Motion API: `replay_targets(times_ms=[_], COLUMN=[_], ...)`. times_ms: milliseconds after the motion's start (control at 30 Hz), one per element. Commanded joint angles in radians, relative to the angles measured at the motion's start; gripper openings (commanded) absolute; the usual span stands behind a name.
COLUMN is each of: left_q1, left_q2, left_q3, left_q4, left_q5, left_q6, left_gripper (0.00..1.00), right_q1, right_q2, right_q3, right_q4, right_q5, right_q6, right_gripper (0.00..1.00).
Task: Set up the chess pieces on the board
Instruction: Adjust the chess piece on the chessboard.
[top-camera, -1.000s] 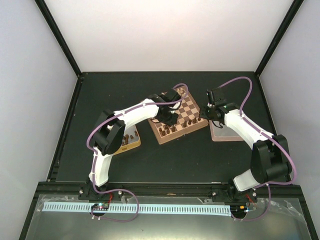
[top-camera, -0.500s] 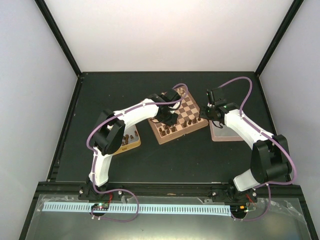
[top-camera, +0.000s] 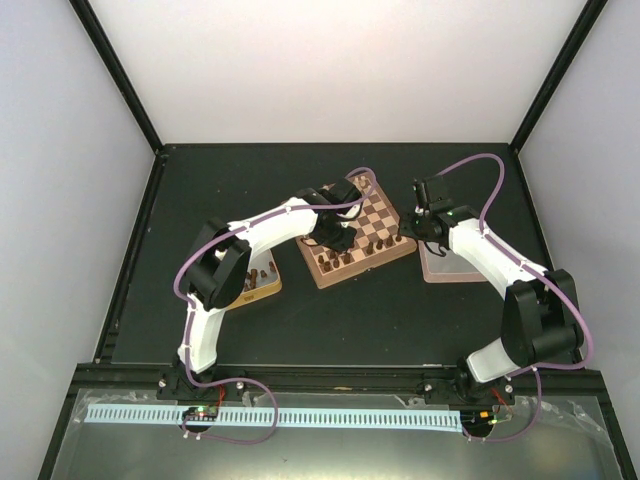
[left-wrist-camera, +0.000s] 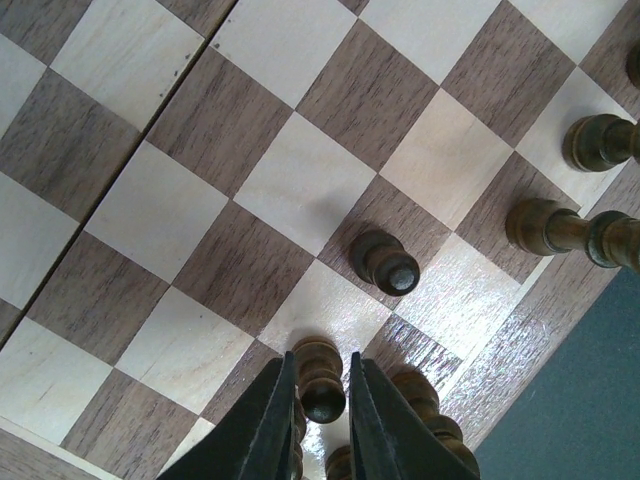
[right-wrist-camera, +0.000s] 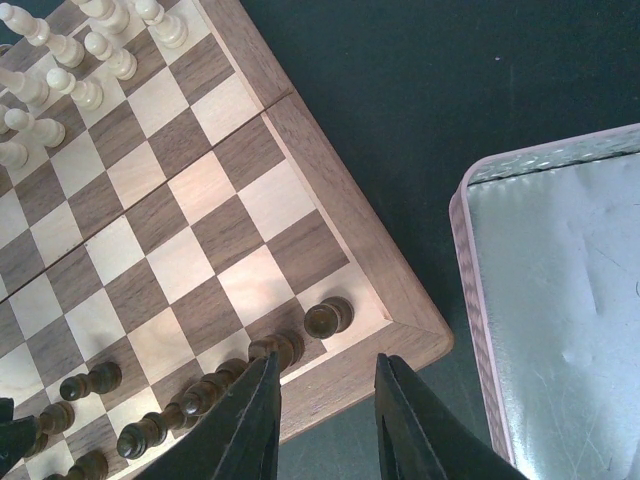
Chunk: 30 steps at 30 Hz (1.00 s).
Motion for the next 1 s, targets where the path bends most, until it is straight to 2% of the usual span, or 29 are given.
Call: replay_targets(times_ms=[0, 100, 400, 967], left_q1=[0.006, 0.006, 0.005, 0.006], left_q2=[0.014, 0.019, 0.022, 0.03], left_q3=[0.0, -0.001, -0.007, 0.015], left_q4=[-0.015, -0.017, 0.015, 0.043], left_q5=[0.015, 0.017, 0.025, 0.027], left_q6=[0.001, 0.003, 0.004, 0.0], left_gripper=[0.19, 0.19, 0.11, 0.14], right_q1=[-0.006, -0.006, -0.006, -0.006], right_q2=[-0.009, -0.009, -0.011, -0.011], right_q3=[-0.009, -0.009, -0.008, -0.01], right_q4=[0.011, 0.012, 0.011, 0.01], right_q5=[-0.003, -0.006, -0.002, -0.002], right_q6=[0.004, 0.006, 0.004, 0.002], right_gripper=[0.27, 0.27, 0.27, 0.27])
